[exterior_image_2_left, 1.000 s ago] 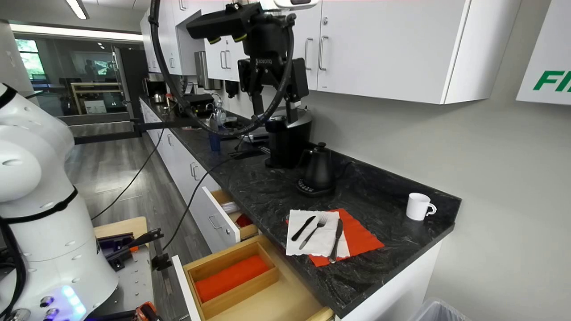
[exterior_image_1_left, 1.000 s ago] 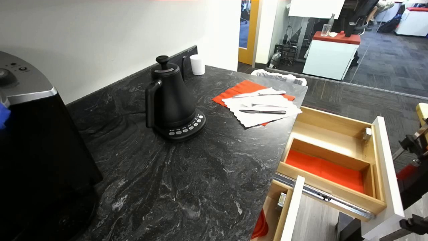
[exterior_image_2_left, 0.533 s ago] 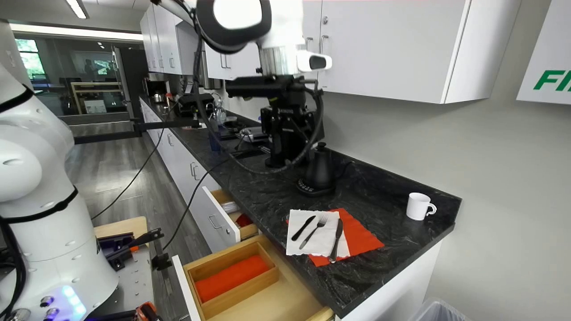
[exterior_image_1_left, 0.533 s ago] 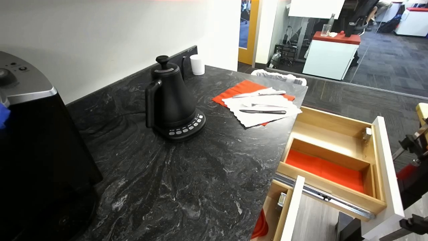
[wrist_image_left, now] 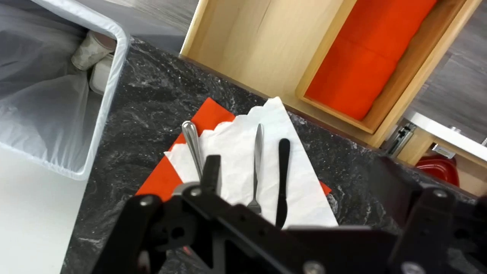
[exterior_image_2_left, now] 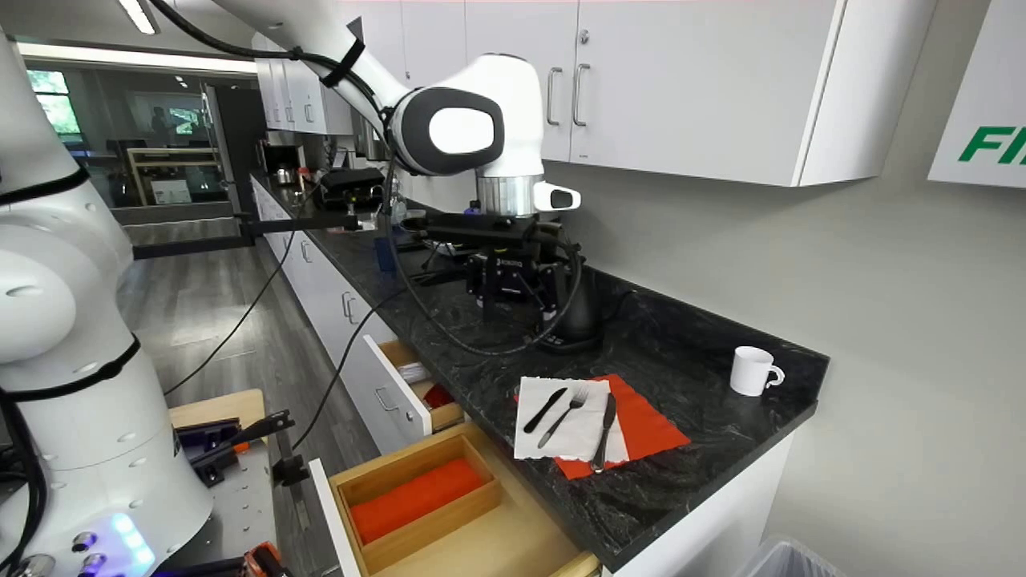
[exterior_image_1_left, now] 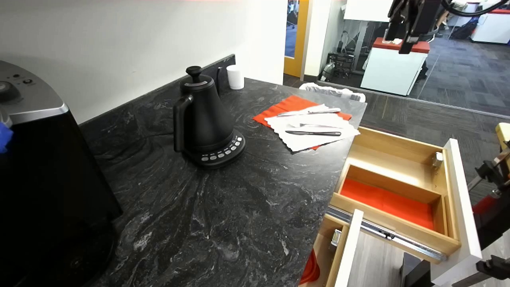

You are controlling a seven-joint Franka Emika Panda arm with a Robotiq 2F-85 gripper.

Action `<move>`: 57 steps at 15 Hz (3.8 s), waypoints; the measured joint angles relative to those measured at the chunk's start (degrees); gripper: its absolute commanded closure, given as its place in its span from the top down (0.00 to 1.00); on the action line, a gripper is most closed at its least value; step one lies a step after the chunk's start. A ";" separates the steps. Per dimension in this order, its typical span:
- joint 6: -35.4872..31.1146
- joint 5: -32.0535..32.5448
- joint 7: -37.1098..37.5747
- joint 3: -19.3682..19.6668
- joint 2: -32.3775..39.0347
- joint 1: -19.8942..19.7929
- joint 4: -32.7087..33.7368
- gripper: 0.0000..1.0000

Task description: Move the cutlery from the counter to the tray in the drawer

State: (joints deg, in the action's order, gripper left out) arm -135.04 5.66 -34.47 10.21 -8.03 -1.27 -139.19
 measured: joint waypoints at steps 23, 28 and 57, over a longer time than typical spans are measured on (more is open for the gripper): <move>0.91 -0.01 -0.19 -0.98 -10.35 -0.10 -10.71 1.00; -8.32 -0.01 2.03 -3.41 -0.12 0.67 -5.12 1.00; -3.57 -4.93 4.50 -14.44 46.30 -4.79 34.41 1.00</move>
State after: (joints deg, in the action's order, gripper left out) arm -138.61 0.74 -29.97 -4.23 38.27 -6.06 -104.78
